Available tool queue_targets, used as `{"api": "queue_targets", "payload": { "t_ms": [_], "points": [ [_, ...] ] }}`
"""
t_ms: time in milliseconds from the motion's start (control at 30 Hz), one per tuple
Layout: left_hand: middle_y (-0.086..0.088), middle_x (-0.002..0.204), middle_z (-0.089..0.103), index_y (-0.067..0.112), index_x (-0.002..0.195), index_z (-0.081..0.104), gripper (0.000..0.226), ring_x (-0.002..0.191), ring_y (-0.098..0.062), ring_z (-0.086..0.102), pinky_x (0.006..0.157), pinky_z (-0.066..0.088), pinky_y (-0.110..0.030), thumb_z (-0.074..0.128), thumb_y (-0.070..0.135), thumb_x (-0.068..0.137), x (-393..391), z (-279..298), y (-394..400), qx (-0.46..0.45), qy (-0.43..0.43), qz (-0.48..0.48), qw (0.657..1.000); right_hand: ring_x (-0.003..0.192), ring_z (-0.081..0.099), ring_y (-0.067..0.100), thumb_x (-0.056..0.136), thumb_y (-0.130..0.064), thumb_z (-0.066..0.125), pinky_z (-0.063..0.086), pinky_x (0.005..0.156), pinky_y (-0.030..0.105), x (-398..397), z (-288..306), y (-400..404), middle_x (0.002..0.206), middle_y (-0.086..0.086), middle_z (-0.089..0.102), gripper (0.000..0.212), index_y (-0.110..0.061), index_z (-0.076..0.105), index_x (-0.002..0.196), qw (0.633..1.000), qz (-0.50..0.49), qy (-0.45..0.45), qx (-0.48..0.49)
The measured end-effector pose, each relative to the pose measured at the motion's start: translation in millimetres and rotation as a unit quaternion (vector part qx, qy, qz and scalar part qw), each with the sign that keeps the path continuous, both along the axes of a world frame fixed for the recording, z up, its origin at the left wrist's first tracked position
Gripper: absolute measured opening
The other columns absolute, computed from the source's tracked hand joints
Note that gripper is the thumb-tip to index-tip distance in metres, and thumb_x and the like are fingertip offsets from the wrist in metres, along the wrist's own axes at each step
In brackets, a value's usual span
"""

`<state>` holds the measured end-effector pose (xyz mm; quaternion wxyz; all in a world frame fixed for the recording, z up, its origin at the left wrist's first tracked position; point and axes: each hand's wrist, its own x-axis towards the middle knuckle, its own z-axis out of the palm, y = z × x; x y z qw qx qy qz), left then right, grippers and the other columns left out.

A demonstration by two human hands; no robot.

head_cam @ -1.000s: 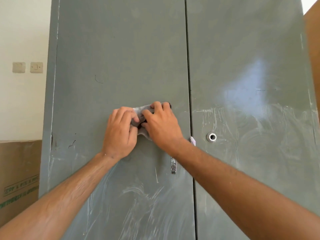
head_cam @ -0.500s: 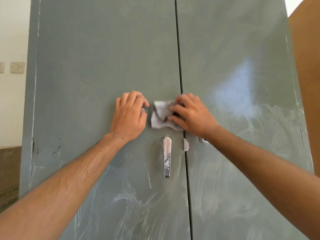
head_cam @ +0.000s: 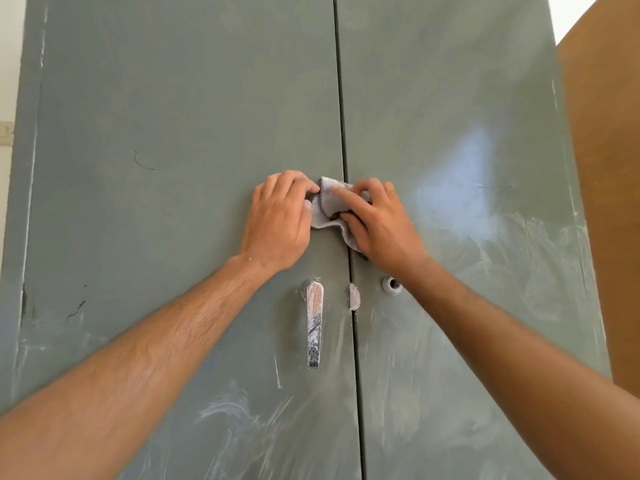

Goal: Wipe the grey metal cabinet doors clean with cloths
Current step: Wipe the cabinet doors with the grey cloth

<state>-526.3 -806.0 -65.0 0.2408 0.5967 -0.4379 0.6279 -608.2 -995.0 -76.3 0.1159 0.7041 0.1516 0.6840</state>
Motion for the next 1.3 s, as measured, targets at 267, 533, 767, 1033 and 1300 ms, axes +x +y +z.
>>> {"api": "queue_targets", "payload": {
  "t_ms": [267, 533, 767, 1033, 1300],
  "points": [
    [-0.005, 0.131, 0.058, 0.015, 0.115, 0.065, 0.026, 0.121, -0.028, 0.049, 0.103, 0.035, -0.041, 0.051, 0.015, 0.093, 1, 0, -16, -0.025, -0.003, 0.005, 1.000, 0.094, 0.057, 0.039, 0.091, -0.007, 0.062, 0.050, 0.085, 0.047, -32, -1, -58, 0.114, 0.019, 0.059, 0.021, -0.006, 0.074, 0.109, 0.997, -0.013, 0.047, -0.058],
    [-0.006, 0.133, 0.058, 0.013, 0.122, 0.064, 0.032, 0.127, -0.029, 0.052, 0.108, 0.037, -0.042, 0.047, 0.018, 0.095, -16, 26, -63, 0.018, -0.014, -0.003, 1.000, 0.096, 0.060, 0.039, 0.080, 0.002, 0.061, 0.047, 0.083, 0.045, -40, -36, -74, 0.118, 0.014, 0.064, 0.025, -0.008, 0.074, 0.100, 0.993, -0.027, 0.073, -0.091],
    [-0.005, 0.134, 0.058, 0.013, 0.127, 0.063, 0.035, 0.132, -0.029, 0.050, 0.114, 0.035, -0.044, 0.045, 0.018, 0.097, -16, 31, -84, 0.026, -0.030, 0.021, 0.999, 0.106, 0.051, 0.031, 0.084, 0.000, 0.053, 0.046, 0.095, 0.042, -31, -18, -73, 0.124, 0.011, 0.062, 0.031, -0.009, 0.075, 0.104, 0.999, 0.002, 0.027, 0.022],
    [-0.009, 0.134, 0.057, 0.012, 0.125, 0.063, 0.036, 0.133, -0.033, 0.047, 0.119, 0.030, -0.046, 0.048, 0.016, 0.093, -29, 26, -111, 0.044, -0.067, 0.028, 0.996, 0.105, 0.052, 0.037, 0.085, 0.004, 0.053, 0.045, 0.095, 0.042, -49, -15, -132, 0.121, 0.014, 0.061, 0.029, -0.006, 0.074, 0.102, 0.993, -0.017, -0.030, 0.115],
    [-0.007, 0.138, 0.054, 0.014, 0.128, 0.060, 0.038, 0.134, -0.030, 0.046, 0.122, 0.027, -0.046, 0.041, 0.022, 0.096, -32, 23, -138, 0.107, -0.107, 0.070, 0.986, 0.108, 0.051, 0.036, 0.085, 0.006, 0.048, 0.047, 0.094, 0.046, -68, -63, -177, 0.124, 0.016, 0.060, 0.030, -0.002, 0.072, 0.100, 0.995, -0.050, -0.018, 0.090]
  ]
}}
